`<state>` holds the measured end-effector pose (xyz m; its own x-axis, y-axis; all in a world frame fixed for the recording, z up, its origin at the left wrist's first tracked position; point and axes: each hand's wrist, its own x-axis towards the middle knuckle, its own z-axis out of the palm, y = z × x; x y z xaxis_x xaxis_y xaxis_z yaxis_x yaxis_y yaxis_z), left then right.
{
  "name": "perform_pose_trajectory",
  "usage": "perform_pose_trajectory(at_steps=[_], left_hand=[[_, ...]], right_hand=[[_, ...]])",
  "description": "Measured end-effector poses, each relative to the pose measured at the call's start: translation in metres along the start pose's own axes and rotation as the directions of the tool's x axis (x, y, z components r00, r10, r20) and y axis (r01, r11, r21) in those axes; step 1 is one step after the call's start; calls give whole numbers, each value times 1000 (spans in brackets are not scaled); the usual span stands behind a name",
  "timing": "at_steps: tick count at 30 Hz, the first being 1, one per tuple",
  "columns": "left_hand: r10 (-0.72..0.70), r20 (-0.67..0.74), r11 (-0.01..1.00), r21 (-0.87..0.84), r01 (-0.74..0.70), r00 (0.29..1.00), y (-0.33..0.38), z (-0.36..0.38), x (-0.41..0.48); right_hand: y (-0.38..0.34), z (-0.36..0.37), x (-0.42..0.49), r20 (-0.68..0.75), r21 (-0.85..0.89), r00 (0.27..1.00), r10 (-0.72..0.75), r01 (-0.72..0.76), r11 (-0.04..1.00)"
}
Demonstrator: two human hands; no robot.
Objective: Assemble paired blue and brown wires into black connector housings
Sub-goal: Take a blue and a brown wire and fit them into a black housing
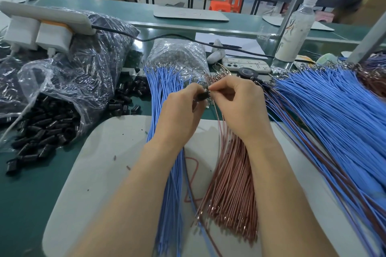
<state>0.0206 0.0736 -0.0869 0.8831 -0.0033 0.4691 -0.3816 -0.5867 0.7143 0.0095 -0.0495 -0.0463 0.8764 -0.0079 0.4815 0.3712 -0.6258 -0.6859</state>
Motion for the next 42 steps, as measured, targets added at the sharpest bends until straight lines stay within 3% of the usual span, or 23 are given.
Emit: perform_pose_trajectory(at_steps=[6,11,21,23,30,33,37,42], left_hand=[[-25,-38,1000,-15,24,999,-3,-2,1],[-42,-36,993,-109,38,998,-1,-2,2],[-50,-9,987,-154,48,999,0,-3,1],[-48,-3,986,-163,47,999,0,-2,1],[-7,4,985,-171,8,1000,2,0,0],[-40,3,987,-153,40,999,3,1,0],[-88,-19,996,4,89,996,0,-1,1],[-93,-15,995,-28,93,996,2,0,2]], right_hand=[[2,-10,3,-56,169,994,97,-86,982],[2,-8,3,5,250,982,187,-183,951],[1,-7,2,80,353,974,213,-227,908],[0,-7,2,65,322,976,209,-219,921],[-5,10,-3,34,-60,997,73,-71,996],[-8,12,-3,-43,-77,999,14,-17,997],[-11,13,-4,-63,-66,998,-23,19,998],[-11,13,-5,-44,-64,998,-34,31,997]])
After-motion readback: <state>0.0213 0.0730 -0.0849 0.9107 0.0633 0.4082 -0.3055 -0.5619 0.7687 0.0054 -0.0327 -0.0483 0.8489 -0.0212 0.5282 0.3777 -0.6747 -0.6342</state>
